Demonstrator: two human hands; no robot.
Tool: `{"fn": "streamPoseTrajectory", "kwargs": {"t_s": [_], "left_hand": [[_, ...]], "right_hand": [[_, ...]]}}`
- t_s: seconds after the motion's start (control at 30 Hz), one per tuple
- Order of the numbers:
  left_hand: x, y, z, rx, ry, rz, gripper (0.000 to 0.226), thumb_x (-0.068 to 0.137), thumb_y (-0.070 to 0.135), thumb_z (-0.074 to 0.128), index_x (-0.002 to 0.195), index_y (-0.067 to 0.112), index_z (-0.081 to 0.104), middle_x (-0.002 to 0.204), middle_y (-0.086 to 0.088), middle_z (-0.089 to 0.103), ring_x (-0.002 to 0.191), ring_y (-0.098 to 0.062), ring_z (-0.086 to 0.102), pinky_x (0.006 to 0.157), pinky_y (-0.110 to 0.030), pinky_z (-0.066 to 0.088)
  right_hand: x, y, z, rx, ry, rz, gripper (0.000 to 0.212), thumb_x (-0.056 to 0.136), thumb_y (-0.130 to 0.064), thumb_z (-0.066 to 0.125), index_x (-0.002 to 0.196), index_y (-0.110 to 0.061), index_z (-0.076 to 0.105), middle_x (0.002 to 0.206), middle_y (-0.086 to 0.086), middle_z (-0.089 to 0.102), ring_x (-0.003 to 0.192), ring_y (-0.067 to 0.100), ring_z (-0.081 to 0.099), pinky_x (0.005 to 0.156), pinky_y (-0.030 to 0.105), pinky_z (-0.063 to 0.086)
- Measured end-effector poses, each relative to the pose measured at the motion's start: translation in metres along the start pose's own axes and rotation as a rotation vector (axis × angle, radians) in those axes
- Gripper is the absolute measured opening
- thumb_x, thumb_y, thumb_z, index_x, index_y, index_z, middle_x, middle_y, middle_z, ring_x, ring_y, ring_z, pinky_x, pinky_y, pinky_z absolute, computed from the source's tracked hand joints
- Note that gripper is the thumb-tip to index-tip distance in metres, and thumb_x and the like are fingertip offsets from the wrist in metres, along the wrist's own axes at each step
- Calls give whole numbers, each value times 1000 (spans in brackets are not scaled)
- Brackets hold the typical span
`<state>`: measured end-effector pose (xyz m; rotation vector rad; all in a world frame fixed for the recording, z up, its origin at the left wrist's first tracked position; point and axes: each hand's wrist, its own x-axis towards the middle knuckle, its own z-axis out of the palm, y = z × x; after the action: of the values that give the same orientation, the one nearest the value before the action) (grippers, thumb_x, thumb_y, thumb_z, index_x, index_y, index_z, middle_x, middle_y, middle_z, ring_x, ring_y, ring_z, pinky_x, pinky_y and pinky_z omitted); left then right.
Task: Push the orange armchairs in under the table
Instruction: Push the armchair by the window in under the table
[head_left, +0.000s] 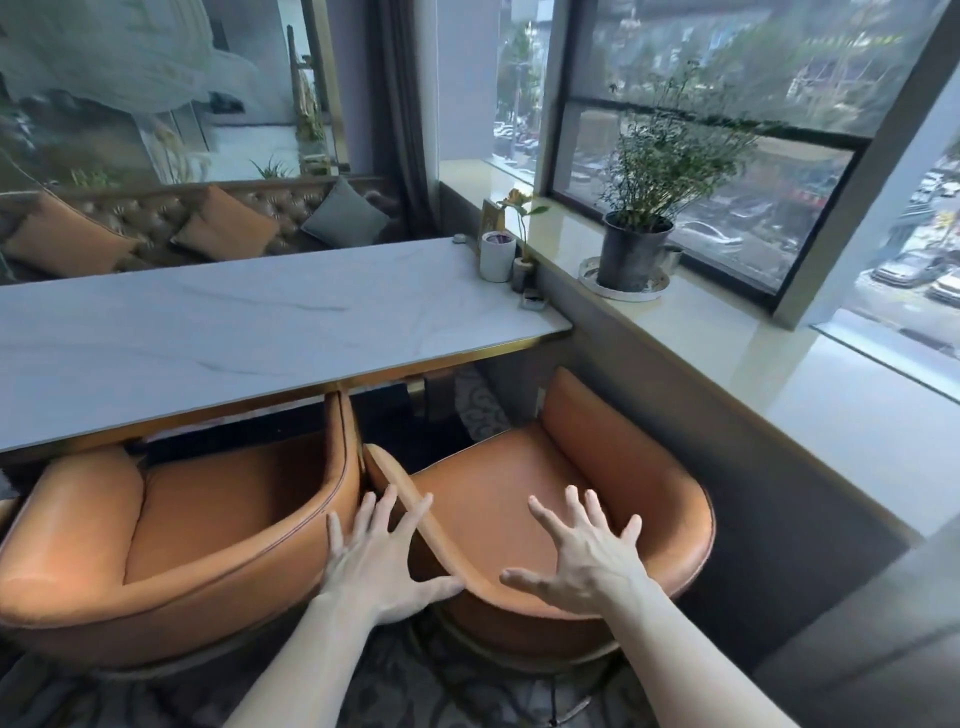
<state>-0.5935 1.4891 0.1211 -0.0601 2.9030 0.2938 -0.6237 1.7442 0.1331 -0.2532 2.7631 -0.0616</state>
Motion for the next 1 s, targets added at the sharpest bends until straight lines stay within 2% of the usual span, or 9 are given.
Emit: {"fn": "streamPoseTrajectory", "kwargs": {"t_s": [0.23, 0.53, 0.73, 1.0], "left_hand": [[76, 45, 16, -15, -28, 16, 108, 64, 92, 44, 149, 49, -7, 164, -2, -8, 149, -27, -10, 115, -63, -6], [116, 92, 33, -21, -47, -34, 109, 63, 93, 44, 149, 48, -7, 164, -2, -8, 149, -28, -10, 115, -62, -7], [115, 135, 51, -60, -35, -139, 108, 65, 91, 45, 149, 48, -9, 164, -2, -7, 149, -26, -9, 117, -59, -5], [89, 206, 110, -130, -96, -275, 109, 65, 90, 47, 149, 49, -10, 164, 0, -5, 149, -22, -7, 119, -53, -3]], "right_hand": [[50, 56, -15, -35, -30, 64, 112, 68, -100, 35, 158, -47, -2, 171, 8, -6, 156, 29, -9, 114, 75, 3], [96, 106, -25, -32, -81, 13, 112, 69, -98, 39, 158, -45, -2, 171, 7, -6, 156, 27, -11, 114, 75, 2], [121, 154, -15, -53, -124, -105, 112, 72, -93, 48, 159, -43, -2, 171, 8, -5, 156, 28, -10, 115, 73, 4], [142, 239, 26, -110, -195, -245, 115, 69, -92, 55, 159, -43, 1, 171, 7, -3, 156, 28, -7, 118, 69, 11]]}}
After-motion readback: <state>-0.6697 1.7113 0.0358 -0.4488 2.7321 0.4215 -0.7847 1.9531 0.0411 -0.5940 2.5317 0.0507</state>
